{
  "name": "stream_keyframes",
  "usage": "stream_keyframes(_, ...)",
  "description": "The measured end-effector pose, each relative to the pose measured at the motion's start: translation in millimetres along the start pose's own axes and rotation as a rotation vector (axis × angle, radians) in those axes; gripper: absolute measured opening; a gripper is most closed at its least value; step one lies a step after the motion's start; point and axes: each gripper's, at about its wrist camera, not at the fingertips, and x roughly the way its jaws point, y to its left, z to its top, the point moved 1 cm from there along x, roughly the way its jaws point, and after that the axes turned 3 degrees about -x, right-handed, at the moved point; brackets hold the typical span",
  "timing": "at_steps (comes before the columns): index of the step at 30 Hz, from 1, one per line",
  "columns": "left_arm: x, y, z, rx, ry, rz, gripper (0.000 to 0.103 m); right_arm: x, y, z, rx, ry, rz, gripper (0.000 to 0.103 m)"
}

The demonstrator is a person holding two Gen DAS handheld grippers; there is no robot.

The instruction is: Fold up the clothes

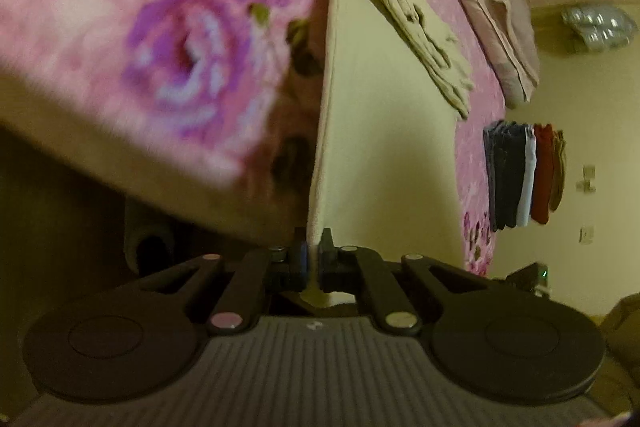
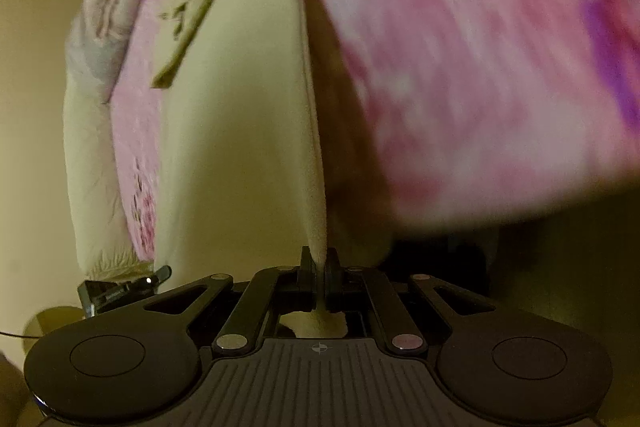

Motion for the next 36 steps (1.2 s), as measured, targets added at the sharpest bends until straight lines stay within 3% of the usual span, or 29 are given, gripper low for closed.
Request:
stream_keyframes(2,-10,-11,3,-0.002,-0.032,-0.044,0.002,-7,5,-2,0.024,-0.001,0.022,0.001)
stream_keyframes(6,-18,-50,48,0.084,-0.103,-0.155,0.003,-30,40,33,-0.033,-0.070,0.070,0.002)
stream_keyframes(10,-2,-91,119,0.158,-0.182,-0.270,0.003,-53,77,100,-0.104,-0.219,0.141,0.002)
stream_keyframes(14,40,-123,203,0.173,-0.249,-0.342,0.003,-60,96,177,-0.139,-0.320,0.187,0.002)
stream_keyframes(15,53,-128,223,0.171,-0.266,-0.340,0.004,-58,102,198,-0.148,-0.340,0.185,0.002)
stream_keyframes(17,74,-124,261,0.122,-0.312,-0.259,0.013,-46,112,238,-0.126,-0.407,0.151,0.002)
stream_keyframes(18,85,-119,277,0.081,-0.335,-0.217,0.027,-41,113,254,-0.102,-0.445,0.125,0.018)
stream_keyframes(19,93,-115,289,0.038,-0.352,-0.179,0.030,-35,113,269,-0.077,-0.483,0.098,0.033)
stream_keyframes(20,101,-112,300,-0.005,-0.368,-0.141,0.030,-29,114,285,-0.053,-0.521,0.071,0.069)
stream_keyframes(21,105,-108,305,-0.016,-0.368,-0.121,0.030,-24,115,300,-0.028,-0.559,0.044,0.077)
stream_keyframes(25,111,-99,305,0.036,-0.343,-0.066,0.030,-24,115,299,-0.111,-0.605,-0.024,0.077)
stream_keyframes(28,115,-97,298,0.092,-0.314,-0.030,0.030,-15,113,287,-0.193,-0.579,-0.099,0.076)
stream_keyframes(30,121,-98,298,0.118,-0.306,-0.017,0.030,-9,112,279,-0.240,-0.555,-0.141,0.053)
stream_keyframes(36,146,-114,314,0.193,-0.316,0.025,0.031,15,125,278,-0.368,-0.537,-0.199,0.051)
